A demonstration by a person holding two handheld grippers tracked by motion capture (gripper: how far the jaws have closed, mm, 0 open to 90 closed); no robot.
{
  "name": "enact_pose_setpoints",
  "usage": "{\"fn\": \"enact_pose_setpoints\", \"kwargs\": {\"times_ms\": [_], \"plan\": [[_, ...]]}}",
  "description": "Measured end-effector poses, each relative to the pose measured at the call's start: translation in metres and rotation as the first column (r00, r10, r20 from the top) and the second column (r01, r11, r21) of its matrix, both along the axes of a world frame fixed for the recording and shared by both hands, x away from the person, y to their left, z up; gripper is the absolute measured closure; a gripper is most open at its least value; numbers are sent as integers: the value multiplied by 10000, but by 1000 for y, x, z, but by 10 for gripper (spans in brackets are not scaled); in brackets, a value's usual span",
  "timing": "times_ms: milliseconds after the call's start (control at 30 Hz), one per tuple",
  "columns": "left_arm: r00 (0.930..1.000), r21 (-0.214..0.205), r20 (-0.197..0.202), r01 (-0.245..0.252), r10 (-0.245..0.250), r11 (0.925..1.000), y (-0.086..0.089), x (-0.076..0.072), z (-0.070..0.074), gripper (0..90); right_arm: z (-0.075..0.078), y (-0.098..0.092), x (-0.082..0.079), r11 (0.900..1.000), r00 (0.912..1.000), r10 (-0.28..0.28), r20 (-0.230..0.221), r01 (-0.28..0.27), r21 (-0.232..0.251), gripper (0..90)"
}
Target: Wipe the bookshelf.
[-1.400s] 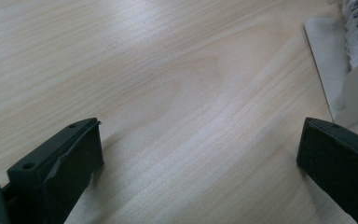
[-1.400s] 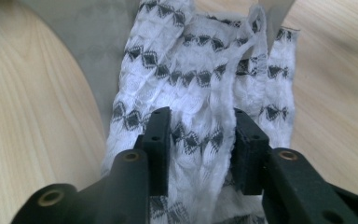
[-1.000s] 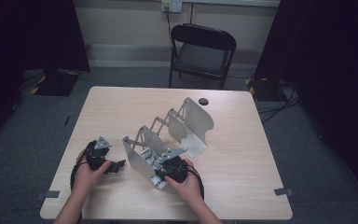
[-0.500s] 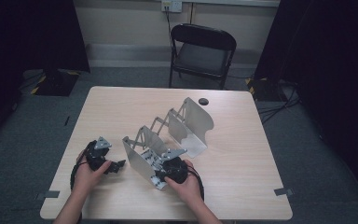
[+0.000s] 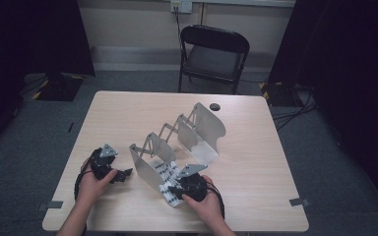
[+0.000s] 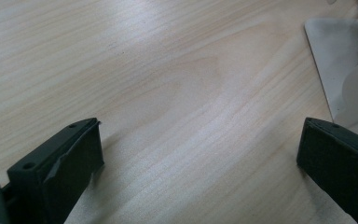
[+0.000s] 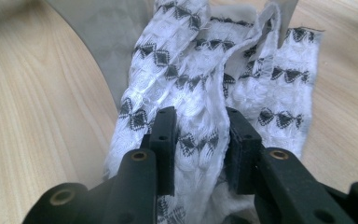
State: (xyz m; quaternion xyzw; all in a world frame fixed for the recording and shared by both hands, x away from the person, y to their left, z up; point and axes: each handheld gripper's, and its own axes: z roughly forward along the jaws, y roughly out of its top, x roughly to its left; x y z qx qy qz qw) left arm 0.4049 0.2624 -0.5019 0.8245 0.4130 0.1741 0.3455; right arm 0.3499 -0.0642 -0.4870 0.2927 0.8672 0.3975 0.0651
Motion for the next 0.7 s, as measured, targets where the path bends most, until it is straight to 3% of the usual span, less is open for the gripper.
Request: {"fn": "enact_pose_setpoints", "kwargs": {"times_ms": [700], "plan": [[10000, 11, -10, -11, 11, 10000, 0, 0, 0, 0, 3, 32, 26, 9999, 10000, 24, -9, -24, -124, 671]]}}
